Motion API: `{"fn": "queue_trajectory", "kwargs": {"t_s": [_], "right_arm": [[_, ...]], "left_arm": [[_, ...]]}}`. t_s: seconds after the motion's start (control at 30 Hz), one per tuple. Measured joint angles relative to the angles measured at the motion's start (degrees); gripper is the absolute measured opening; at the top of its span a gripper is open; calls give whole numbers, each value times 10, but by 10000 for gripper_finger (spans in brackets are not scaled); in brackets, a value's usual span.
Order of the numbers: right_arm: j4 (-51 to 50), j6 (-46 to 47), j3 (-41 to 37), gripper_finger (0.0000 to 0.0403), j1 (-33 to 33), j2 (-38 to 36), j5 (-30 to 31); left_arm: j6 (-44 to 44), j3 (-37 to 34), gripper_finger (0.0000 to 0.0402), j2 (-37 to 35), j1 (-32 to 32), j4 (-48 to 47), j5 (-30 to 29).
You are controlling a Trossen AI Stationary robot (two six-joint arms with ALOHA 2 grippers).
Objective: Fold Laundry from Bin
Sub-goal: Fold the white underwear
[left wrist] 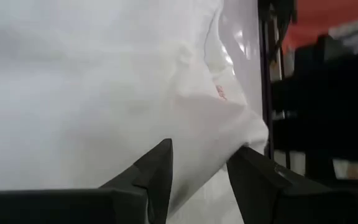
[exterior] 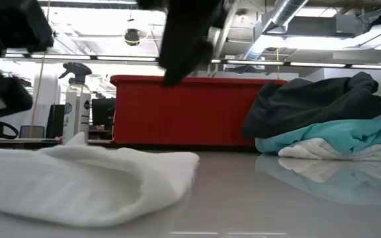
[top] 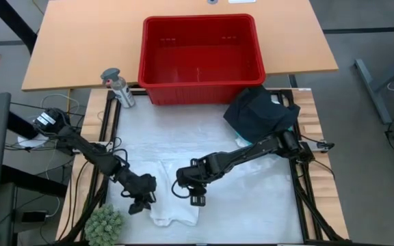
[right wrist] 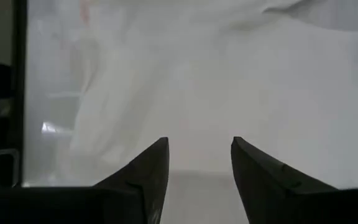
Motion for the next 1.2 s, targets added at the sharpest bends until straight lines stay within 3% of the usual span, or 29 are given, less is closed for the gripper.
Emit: {"fn": "queue_trajectory", "kwargs": {"t_s": [0.13, 0.33, 0.6, 0.83, 0.93, 1.1, 1.2], "right_arm": [[97, -1, -64, 186, -16, 1, -21], [215, 24, -152, 185, -42, 1, -17], [238, 27, -209, 184, -78, 0, 4], [237, 43, -222, 184, -101, -1, 28], [230, 50, -222, 184, -113, -1, 44], [208, 54, -222, 184, -130, -2, 53], [197, 51, -222, 184, -137, -2, 66]], "left_arm": [[4, 0, 136, 2, -10, 8, -25], [35, 0, 143, 7, -16, -6, 5], [15, 0, 218, 7, -16, -6, 53], [-70, 0, 270, 7, -22, -17, 82], [-89, 0, 271, 7, -23, -43, 23], [-91, 0, 269, 7, -13, -76, -199], [-82, 0, 268, 6, 2, -103, -301]]}}
